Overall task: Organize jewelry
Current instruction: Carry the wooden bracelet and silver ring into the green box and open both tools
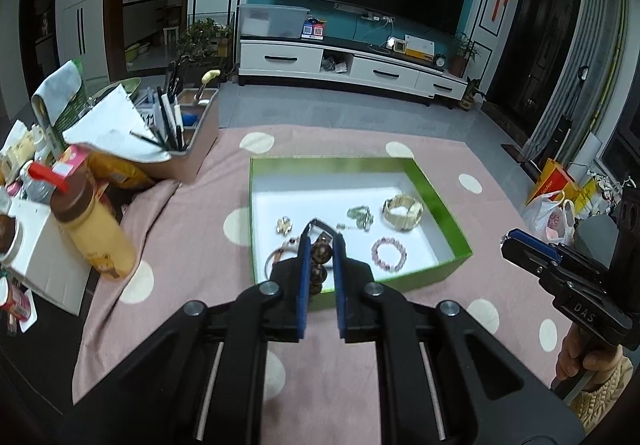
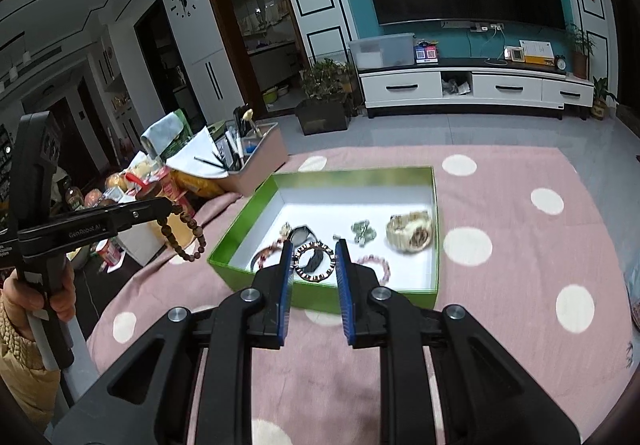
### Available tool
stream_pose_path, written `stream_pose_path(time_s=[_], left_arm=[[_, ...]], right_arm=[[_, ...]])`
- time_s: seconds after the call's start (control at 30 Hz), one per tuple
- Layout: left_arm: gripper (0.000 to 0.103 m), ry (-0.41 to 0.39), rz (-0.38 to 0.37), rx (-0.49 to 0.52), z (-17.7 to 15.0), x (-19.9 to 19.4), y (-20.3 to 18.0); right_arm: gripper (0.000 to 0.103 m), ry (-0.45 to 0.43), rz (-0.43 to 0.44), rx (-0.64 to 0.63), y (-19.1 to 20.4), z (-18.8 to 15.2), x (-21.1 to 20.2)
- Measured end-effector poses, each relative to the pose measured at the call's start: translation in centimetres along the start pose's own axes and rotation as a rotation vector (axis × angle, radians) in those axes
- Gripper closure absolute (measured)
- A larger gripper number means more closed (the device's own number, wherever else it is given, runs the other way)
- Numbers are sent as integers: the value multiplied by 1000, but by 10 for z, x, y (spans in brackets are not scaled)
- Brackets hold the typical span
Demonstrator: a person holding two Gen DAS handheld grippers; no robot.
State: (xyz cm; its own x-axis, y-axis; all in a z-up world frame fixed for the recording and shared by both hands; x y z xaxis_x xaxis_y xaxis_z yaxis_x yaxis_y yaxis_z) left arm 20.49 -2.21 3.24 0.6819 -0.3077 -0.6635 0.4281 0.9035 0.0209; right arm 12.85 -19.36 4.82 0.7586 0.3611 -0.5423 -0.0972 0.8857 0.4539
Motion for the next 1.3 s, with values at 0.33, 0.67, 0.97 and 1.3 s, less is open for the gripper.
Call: stream_pose_path(time_s=[0.33,0.67,0.97,1.3], left_arm=[[93,-1,-13,2,44,31,-2],[93,70,-14,-1,59,92,-3],[93,129,11,7,58,142,2],[93,164,16,-16,50,177,12]], right_arm=[[82,-3,6,28,-5,36,25],[82,42,-34,44,-21,53,68],[82,69,-72,55,-36,59,108],[82,110,-114,74,-54,57,145]])
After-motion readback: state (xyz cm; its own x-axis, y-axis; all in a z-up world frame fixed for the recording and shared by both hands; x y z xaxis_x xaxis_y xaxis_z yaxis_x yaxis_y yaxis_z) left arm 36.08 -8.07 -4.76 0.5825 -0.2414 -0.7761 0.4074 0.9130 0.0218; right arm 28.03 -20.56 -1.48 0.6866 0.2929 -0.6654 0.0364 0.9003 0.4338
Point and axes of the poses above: each gripper's, at about its wrist camera, not at the fingertips, and x roughly the way its jaws point, y to its left, z to its top, the point moved 10 cm from there along x, roughly the way its jaws point, and after that the axes turned 14 degrees about x, right-handed, at the moved point
